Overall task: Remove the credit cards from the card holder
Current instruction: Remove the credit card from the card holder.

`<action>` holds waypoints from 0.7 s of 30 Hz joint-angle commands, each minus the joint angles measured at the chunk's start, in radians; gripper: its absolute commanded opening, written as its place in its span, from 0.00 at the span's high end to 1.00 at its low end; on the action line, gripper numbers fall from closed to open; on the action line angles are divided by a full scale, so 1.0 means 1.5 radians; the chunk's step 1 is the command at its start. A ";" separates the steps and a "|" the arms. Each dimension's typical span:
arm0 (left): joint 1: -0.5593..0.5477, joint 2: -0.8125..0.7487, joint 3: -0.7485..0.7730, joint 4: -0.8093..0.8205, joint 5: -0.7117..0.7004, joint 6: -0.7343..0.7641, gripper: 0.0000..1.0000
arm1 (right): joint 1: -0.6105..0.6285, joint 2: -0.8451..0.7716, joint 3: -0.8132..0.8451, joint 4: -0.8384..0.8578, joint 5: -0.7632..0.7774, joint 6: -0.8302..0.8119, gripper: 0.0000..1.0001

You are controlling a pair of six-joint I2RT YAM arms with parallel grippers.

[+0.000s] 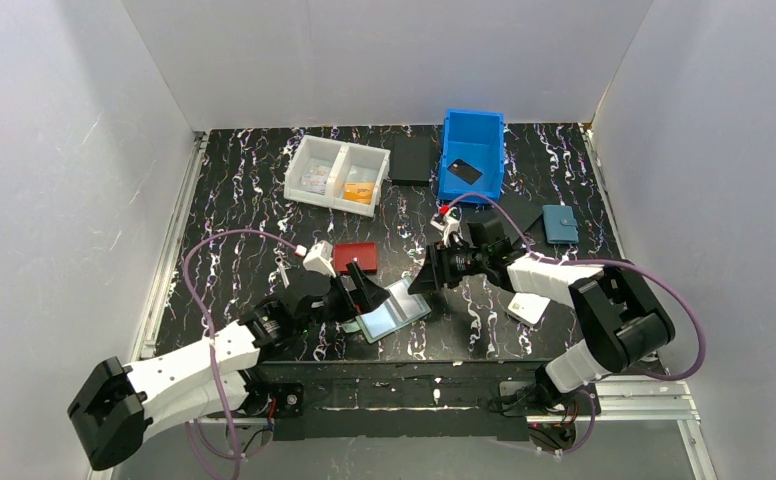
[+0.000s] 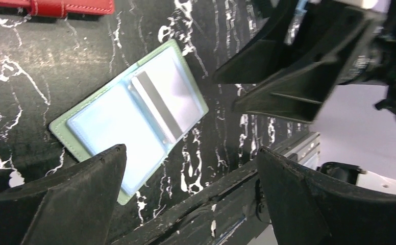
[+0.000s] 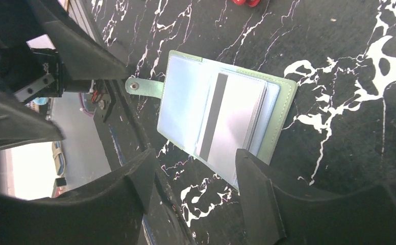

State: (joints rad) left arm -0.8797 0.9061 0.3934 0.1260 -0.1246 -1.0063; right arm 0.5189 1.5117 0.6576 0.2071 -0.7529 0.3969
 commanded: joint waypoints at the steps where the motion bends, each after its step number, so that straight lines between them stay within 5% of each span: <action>1: 0.003 -0.033 -0.009 0.049 0.003 0.003 0.06 | 0.024 0.021 0.031 -0.002 0.027 0.022 0.35; 21: 0.003 0.159 -0.006 0.158 0.077 -0.047 0.44 | 0.062 0.074 0.077 -0.079 0.090 -0.032 0.46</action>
State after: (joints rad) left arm -0.8791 1.1285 0.3843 0.3385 -0.0168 -1.0647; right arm 0.6035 1.6188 0.7315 0.1073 -0.6351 0.3775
